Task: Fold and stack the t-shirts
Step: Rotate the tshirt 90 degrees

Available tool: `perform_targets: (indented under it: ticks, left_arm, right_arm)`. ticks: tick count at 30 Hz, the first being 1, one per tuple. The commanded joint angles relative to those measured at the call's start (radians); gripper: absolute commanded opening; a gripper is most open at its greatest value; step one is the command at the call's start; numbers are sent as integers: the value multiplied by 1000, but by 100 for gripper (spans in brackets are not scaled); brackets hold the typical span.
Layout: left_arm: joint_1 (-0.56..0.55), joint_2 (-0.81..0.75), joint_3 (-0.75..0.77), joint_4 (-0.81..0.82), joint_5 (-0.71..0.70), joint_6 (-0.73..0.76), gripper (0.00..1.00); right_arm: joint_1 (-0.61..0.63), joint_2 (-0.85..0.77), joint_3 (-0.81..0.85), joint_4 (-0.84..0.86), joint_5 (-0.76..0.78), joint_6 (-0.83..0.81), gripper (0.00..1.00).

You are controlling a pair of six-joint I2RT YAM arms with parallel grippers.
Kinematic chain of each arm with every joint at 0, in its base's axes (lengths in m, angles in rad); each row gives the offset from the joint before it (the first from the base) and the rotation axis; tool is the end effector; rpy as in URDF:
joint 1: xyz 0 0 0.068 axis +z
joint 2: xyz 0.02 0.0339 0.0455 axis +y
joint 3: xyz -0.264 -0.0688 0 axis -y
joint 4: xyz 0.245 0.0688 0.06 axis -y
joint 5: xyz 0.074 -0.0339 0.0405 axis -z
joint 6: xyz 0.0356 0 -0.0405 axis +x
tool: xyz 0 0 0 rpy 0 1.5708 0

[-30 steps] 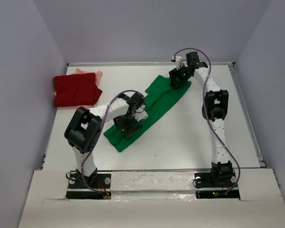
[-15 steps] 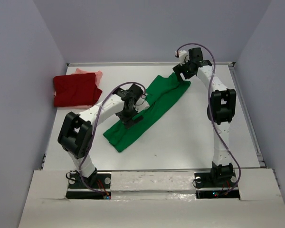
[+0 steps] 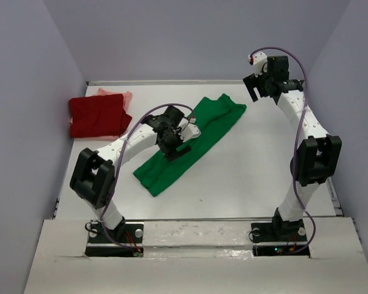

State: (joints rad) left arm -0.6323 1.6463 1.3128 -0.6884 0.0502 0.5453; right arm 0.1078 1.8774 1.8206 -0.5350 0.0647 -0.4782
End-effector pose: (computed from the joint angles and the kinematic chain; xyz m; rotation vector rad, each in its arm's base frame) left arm 0.2798 -0.2072 0.2598 1.4557 2.1468 -0.0968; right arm 0.4363 0.0449 0.3501 -0.5922 2.0927 -0.2825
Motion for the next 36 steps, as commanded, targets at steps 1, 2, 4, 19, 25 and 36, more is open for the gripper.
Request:
perform_targets:
  ticks: [1, 2, 4, 19, 25, 36]
  left_arm:
    - [3, 44, -14, 3, 158, 44, 99]
    - [3, 53, -15, -6, 212, 53, 99]
    - [3, 67, -23, -10, 264, 80, 99]
    - [37, 168, -101, 96, 272, 65, 99]
    - [46, 234, -101, 83, 255, 44, 99]
    - [-62, 231, -165, -36, 391, 82, 99]
  right_arm:
    - [3, -99, -130, -20, 66, -7, 89]
    - [3, -136, -148, -28, 72, -4, 89]
    - [3, -187, -200, -37, 90, 3, 89]
    - [3, -337, -368, -68, 103, 4, 89]
    - [3, -328, -380, -71, 92, 15, 89]
    - [3, -331, -397, -69, 92, 20, 89]
